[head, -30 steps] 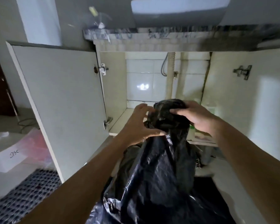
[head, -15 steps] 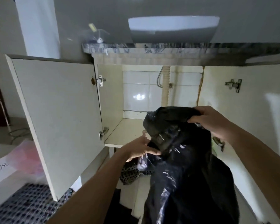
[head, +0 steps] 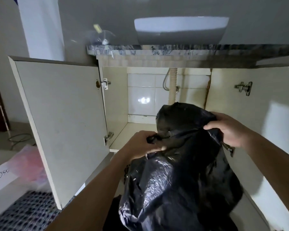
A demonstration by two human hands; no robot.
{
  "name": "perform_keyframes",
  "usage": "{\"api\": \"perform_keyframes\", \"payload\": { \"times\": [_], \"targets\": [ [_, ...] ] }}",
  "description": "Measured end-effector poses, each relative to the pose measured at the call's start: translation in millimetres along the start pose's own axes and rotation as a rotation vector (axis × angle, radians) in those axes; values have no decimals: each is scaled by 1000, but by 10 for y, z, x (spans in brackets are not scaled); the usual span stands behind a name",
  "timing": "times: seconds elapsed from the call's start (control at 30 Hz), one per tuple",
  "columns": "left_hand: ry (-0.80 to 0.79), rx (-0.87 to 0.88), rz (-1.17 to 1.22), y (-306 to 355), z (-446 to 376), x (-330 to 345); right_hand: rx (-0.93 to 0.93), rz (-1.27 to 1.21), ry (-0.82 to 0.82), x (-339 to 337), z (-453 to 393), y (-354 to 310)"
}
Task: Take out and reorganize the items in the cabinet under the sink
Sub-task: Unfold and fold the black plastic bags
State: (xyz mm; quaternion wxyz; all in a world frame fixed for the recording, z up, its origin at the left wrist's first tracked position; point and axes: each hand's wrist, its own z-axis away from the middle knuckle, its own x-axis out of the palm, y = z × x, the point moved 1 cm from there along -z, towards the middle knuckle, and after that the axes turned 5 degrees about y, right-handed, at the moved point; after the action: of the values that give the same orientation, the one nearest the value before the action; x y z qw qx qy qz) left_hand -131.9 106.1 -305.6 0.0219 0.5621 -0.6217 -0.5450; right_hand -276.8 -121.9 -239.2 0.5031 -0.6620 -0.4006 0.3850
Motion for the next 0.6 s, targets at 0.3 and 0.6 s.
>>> {"api": "perform_keyframes", "payload": {
  "times": [0.3, 0.6],
  "targets": [
    [-405, -384, -114, -422, 264, 200, -87, 30, -6, 47, -45, -15],
    [-127, -188, 276, -324, 146, 285, -57, 37, 74, 51, -97, 26]
  ]
}}
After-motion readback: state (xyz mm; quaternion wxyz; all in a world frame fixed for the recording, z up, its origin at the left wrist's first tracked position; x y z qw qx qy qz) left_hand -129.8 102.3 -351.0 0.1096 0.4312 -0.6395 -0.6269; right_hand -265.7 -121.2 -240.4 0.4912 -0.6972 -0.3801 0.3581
